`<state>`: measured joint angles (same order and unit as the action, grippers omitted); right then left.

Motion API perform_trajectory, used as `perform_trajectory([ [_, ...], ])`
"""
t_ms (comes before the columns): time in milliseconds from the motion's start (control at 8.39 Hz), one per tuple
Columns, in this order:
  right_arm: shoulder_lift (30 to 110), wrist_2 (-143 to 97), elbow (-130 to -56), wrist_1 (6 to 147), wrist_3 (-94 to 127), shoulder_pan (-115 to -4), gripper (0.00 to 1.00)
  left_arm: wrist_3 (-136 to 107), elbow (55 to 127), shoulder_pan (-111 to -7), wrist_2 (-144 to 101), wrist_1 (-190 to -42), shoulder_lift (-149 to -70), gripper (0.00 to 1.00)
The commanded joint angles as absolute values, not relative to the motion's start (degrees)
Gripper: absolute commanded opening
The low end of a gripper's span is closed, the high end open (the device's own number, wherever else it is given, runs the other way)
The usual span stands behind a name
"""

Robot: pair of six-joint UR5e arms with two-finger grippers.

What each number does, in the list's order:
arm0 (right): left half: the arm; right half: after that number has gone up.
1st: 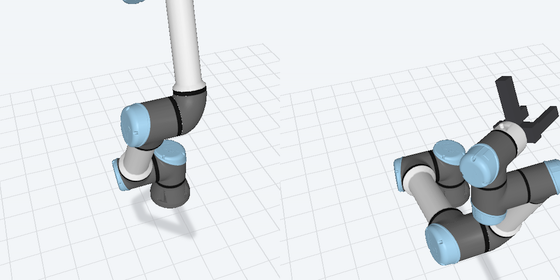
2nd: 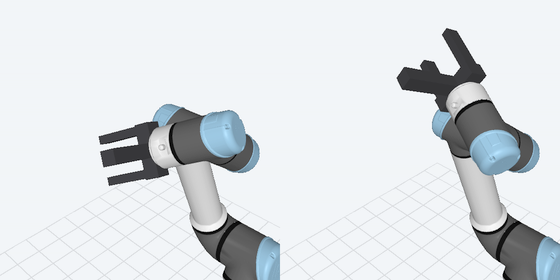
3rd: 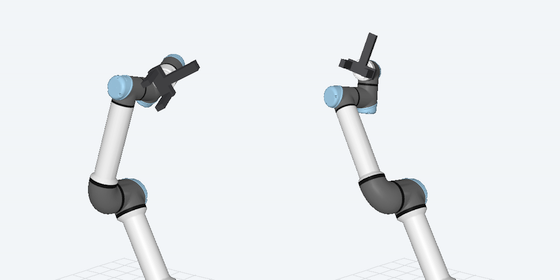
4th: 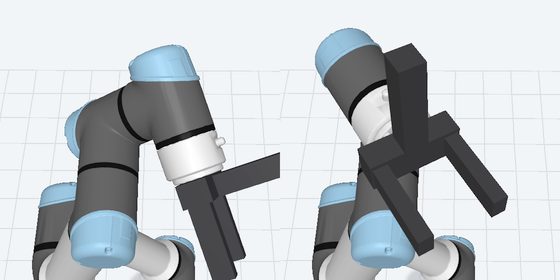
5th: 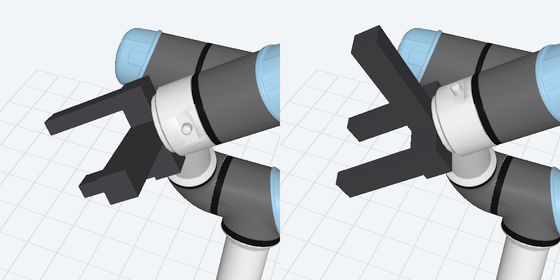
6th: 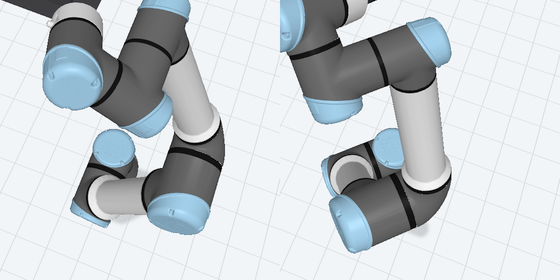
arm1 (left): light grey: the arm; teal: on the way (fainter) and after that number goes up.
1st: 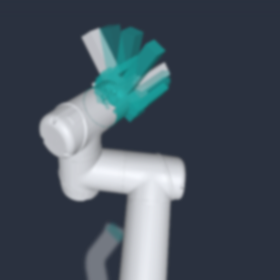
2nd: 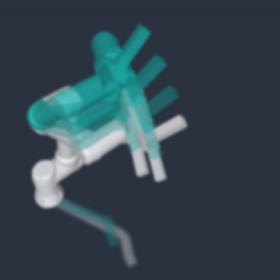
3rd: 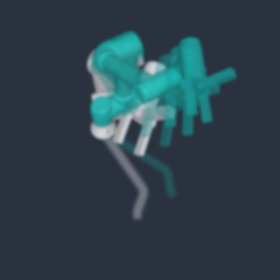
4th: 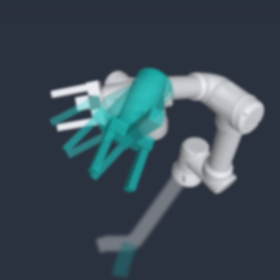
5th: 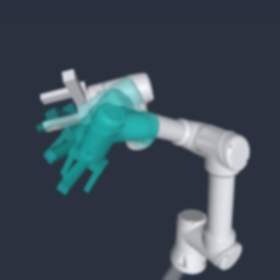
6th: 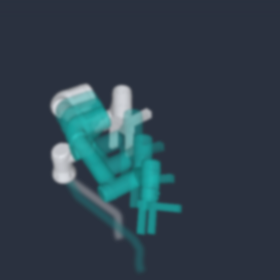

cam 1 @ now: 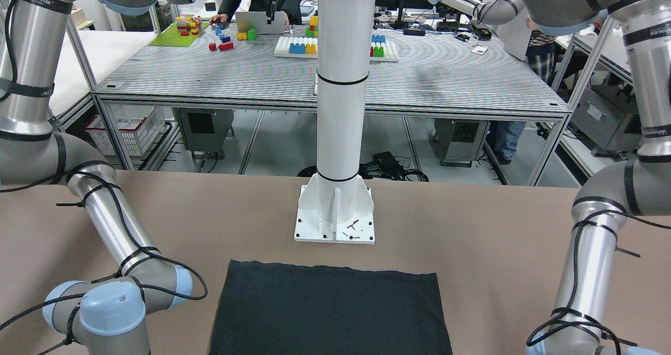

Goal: Fold clothes
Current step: 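Fold the sleeve nearest the right gripper inward onto the shirt body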

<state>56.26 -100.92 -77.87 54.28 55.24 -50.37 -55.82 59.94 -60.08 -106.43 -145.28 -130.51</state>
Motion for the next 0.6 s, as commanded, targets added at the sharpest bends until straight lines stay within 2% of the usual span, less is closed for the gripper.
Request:
perform_trajectory([
  [0, 48.72, -99.33, -74.92, 57.93, 58.96, -49.58, 0.00, -55.90, 59.85, -60.03, -106.26, -145.20, -130.52, 0.94],
  [358, 39.05, -92.56, -63.32, 57.22, 59.33, -45.97, 0.00, -55.81, 58.80, -59.85, -106.17, -145.11, -130.78, 0.94],
  [477, 35.46, -91.42, -57.28, 54.17, 59.33, -45.53, 0.00, -55.90, 58.62, -59.85, -105.56, -145.19, -130.78, 0.94],
])
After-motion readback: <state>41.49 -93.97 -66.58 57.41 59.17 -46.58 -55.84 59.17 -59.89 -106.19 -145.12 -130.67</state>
